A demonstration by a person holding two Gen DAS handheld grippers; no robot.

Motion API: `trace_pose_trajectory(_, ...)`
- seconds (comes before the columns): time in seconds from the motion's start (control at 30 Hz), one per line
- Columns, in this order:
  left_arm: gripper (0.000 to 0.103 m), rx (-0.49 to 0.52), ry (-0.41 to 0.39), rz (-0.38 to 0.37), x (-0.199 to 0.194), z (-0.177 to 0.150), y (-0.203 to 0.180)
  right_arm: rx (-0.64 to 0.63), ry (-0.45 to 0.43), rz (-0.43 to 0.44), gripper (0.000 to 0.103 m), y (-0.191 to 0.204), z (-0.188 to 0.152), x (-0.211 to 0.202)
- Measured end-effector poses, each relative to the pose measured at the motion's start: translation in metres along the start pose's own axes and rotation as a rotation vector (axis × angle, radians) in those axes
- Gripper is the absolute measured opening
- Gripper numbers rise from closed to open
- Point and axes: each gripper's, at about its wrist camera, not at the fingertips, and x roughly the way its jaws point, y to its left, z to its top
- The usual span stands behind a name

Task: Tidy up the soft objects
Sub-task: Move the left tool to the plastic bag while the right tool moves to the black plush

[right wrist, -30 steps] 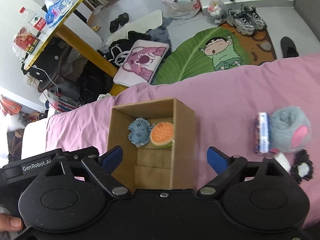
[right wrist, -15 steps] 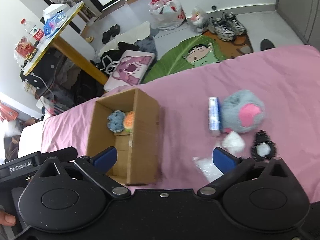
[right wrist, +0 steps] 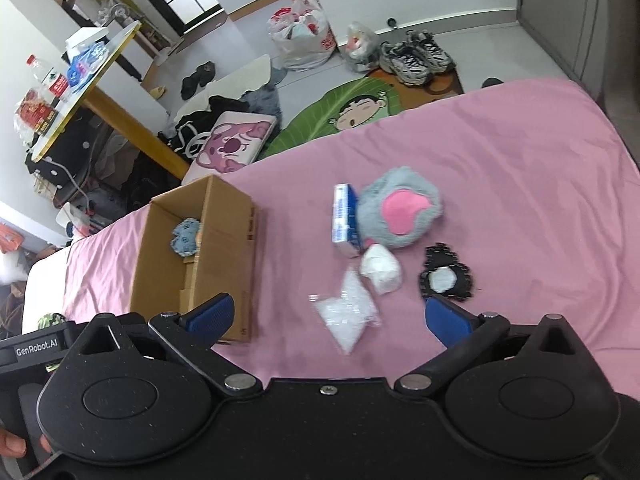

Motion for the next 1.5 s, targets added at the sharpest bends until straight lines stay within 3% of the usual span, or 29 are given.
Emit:
trace_pose_trajectory(0.3,0.102,0.024,0.018,0.006,0.019,-0.021,-0.031,0.055,-0.011,-0.026,0.102,-0.048,-0.008,0.005)
trace_pose_trajectory(0.87,0.099,0.065,0.047,0.021,0.077,-0.028,-0.079,0.196,0.047,0.001,0.085,-0.112,-0.010,0.054)
trace_pose_trajectory(1.03,0.085,0.063,0.084,0.025,0.102,-0.027,-0.085,0.248,0.063,0.030,0.079,-0.123,-0.009,0.071)
trace_pose_trajectory(1.1,0.072,0.056,0.102,0.029,0.114,-0.027,-0.086,0.270,0.081,0.038,0.074,-0.127,-0.009,0.080)
trace_pose_trajectory(1.2,0.065,0.032,0.125,0.041,0.130,-0.027,-0.084,0.288,0.100,0.049,0.072,-0.130,-0.008,0.091)
trace_pose_trajectory(1.5,0.061,0.000,0.180,0.068,0.174,-0.022,-0.085,0.292,0.154,0.035,0.072,-0.135,-0.001,0.122)
